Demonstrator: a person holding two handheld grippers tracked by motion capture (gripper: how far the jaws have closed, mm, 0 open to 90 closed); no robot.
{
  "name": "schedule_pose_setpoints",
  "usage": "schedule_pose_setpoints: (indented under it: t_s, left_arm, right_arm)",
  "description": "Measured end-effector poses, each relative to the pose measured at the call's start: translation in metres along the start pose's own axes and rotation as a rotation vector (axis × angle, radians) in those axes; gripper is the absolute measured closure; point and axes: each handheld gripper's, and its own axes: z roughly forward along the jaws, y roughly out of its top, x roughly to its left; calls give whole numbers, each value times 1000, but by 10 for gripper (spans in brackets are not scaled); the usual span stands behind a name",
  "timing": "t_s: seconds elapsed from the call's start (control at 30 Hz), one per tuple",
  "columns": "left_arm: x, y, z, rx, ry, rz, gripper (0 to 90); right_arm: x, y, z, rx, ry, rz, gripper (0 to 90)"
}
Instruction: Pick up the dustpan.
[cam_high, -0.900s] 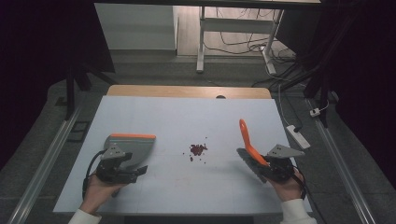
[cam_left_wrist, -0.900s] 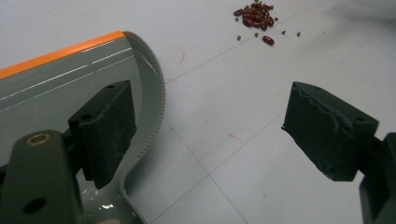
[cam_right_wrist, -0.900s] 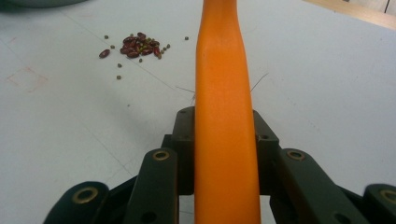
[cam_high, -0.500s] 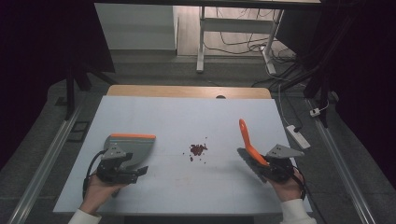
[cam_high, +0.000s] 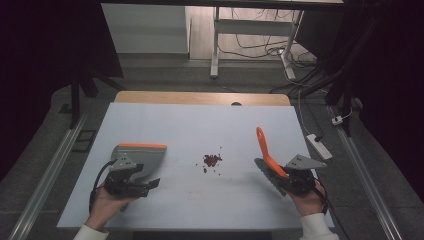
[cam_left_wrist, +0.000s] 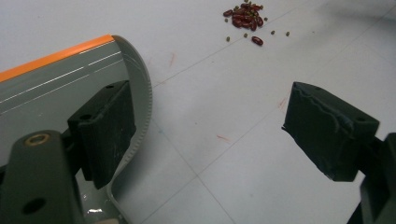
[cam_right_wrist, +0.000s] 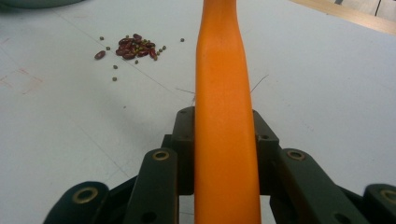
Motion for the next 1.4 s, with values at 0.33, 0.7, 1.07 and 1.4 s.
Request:
schedule_pose_setpoints:
  t_s: [0.33, 0.7, 1.07, 1.4]
  left_arm:
    - [-10, 7, -2, 24, 4, 14, 173]
    - [-14, 13, -3, 112, 21, -118, 141]
    - [-3, 6, -2, 168, 60, -227, 137]
    - [9, -5, -4, 197, 195, -269, 138]
  right_arm:
    - [0, 0, -1, -9, -1, -4, 696]
    - [1, 0, -1, -7, 0, -2, 696]
    - [3, 2, -2, -11, 2, -5, 695]
    - [7, 4, 1, -8, 7, -16, 696]
